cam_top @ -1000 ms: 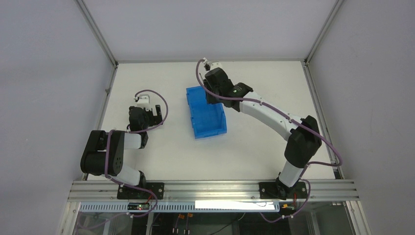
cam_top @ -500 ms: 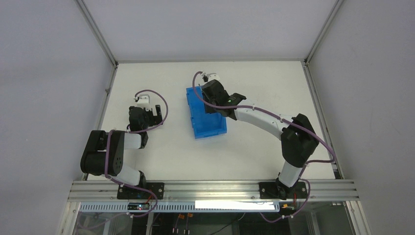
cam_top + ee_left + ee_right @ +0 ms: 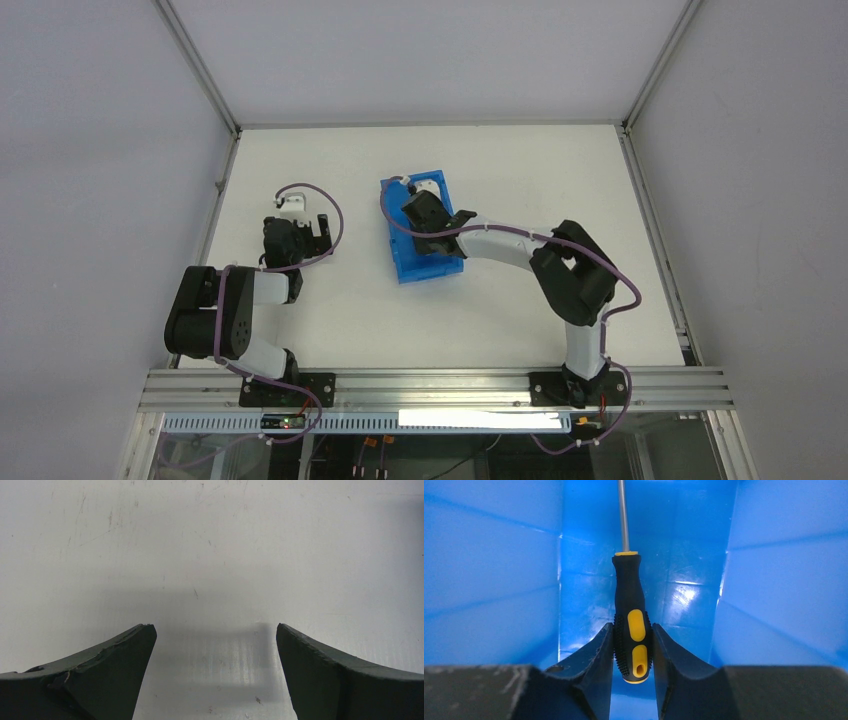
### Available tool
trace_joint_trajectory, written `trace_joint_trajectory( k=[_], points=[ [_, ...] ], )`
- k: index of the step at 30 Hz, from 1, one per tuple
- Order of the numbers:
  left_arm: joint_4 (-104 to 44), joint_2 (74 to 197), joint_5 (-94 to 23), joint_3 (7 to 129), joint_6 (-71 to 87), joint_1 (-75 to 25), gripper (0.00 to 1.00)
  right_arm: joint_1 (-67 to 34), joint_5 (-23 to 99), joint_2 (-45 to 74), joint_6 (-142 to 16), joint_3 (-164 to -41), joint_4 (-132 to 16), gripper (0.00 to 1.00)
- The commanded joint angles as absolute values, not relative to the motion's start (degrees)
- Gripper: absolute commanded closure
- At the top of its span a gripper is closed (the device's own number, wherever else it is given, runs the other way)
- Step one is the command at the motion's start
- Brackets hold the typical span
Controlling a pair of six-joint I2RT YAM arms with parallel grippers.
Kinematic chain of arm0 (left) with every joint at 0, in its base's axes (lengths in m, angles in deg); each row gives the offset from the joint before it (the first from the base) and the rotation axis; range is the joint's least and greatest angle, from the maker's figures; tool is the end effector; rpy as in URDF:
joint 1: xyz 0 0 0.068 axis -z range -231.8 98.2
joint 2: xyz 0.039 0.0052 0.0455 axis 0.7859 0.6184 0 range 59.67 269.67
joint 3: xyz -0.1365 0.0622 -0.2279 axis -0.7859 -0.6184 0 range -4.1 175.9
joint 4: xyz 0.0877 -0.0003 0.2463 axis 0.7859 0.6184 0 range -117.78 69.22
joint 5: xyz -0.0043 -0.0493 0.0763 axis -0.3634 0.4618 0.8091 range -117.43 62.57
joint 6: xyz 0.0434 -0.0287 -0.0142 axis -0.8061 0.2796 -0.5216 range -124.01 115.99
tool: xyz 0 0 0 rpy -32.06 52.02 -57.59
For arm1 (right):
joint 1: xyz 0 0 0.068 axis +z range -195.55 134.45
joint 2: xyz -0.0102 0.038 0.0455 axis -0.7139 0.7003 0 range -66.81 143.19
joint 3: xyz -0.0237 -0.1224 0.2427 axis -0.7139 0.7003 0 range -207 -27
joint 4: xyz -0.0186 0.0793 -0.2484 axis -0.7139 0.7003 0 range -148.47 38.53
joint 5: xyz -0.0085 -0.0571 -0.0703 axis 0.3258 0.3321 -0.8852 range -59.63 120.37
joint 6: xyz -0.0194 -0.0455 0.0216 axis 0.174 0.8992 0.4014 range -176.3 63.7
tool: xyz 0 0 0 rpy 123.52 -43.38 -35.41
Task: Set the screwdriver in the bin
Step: Place the screwdriver in the bin.
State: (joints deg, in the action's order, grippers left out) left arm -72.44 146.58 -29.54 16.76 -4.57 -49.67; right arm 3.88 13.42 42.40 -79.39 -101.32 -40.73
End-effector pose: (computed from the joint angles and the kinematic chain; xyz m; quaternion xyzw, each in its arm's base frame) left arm 0.2619 -0.0112 0.1376 0.0298 0.8254 -0.0229 0.5632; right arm 0.2730 0.3029 0.1860 -0.1675 0.9231 0.0749 0.3380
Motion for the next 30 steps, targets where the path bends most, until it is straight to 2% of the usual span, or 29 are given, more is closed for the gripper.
trace_joint_trajectory(
  k=[1, 12, 14, 18, 30],
  points=[
    [-74.3, 145.9, -31.0, 17.6, -4.1, -50.3, 0.0, 4.1, 12.3, 44.3, -80.8, -101.5, -45.0, 0.85],
    [-74.3, 146.0, -31.1, 17.6, -4.2, -50.3, 0.0, 4.2, 11.2, 43.6, -81.0, -102.1, -44.3, 0.54],
    [-74.3, 146.0, -31.1, 17.6, -4.1, -50.3, 0.0, 4.3, 11.0, 43.2, -80.7, -102.4, -43.8, 0.51],
    [-74.3, 146.0, -31.1, 17.6, -4.2, -50.3, 0.0, 4.6, 10.3, 42.1, -80.4, -102.5, -43.3, 0.37],
    [-74.3, 146.0, -31.1, 17.6, -4.1, -50.4, 0.0, 4.9, 8.9, 36.0, -78.8, -105.6, -38.6, 0.36]
  ],
)
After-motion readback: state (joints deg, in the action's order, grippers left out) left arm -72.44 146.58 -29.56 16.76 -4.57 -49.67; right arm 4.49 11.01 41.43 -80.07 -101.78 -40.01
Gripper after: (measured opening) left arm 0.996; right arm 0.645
